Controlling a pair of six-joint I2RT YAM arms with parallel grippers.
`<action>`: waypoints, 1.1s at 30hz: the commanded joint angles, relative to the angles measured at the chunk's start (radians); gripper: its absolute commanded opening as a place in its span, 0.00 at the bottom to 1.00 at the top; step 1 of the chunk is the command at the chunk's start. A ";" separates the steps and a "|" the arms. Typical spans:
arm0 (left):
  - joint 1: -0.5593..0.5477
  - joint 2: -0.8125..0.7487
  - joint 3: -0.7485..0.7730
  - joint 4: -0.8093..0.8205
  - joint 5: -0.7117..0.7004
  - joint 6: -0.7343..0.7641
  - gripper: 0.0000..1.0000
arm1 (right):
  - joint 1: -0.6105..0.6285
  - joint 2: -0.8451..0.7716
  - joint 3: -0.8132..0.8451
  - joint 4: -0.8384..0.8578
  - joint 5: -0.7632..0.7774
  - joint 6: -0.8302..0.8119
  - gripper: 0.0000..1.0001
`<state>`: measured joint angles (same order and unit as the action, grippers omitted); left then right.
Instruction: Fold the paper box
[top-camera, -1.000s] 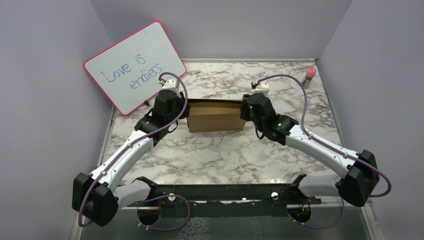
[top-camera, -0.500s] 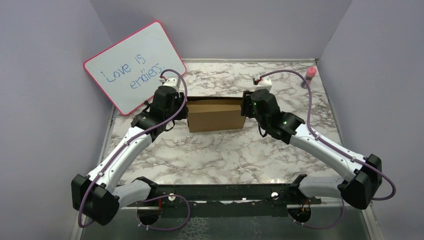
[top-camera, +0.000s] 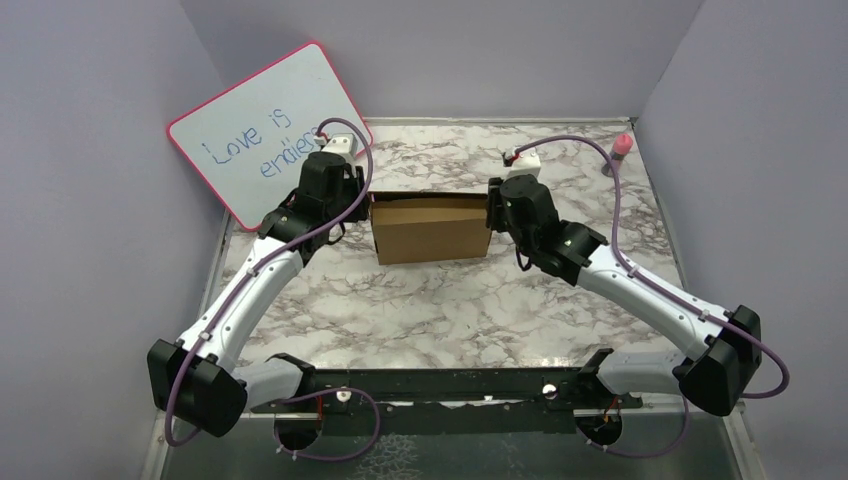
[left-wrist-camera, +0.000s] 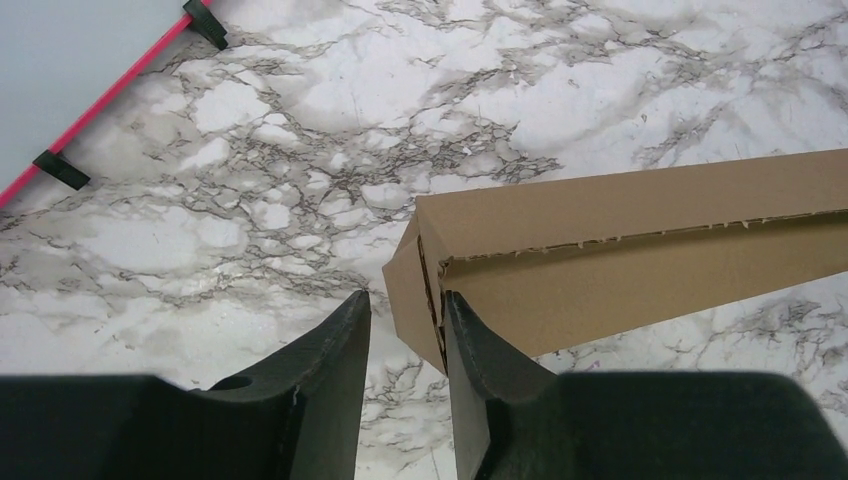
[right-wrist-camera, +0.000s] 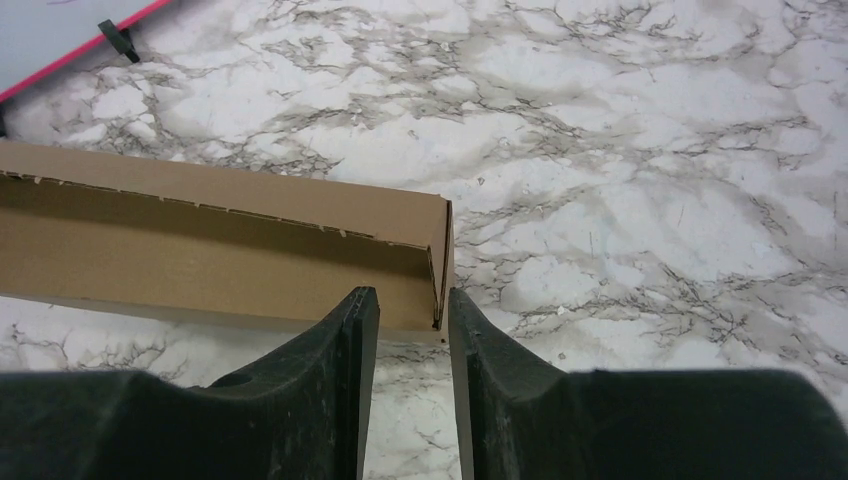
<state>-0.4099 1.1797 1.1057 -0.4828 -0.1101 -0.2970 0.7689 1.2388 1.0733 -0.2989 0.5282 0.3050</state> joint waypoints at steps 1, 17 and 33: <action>0.010 0.026 0.054 -0.002 0.034 0.036 0.34 | -0.011 0.024 0.035 0.043 0.029 -0.025 0.36; 0.016 0.086 0.097 0.001 0.108 0.062 0.00 | -0.021 0.044 0.027 0.063 -0.015 -0.041 0.02; 0.005 0.020 -0.086 0.026 0.217 -0.035 0.00 | -0.022 0.026 -0.089 0.069 -0.056 0.029 0.01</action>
<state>-0.3939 1.2068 1.0885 -0.4091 0.0208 -0.2905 0.7517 1.2785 1.0065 -0.2554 0.4965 0.3008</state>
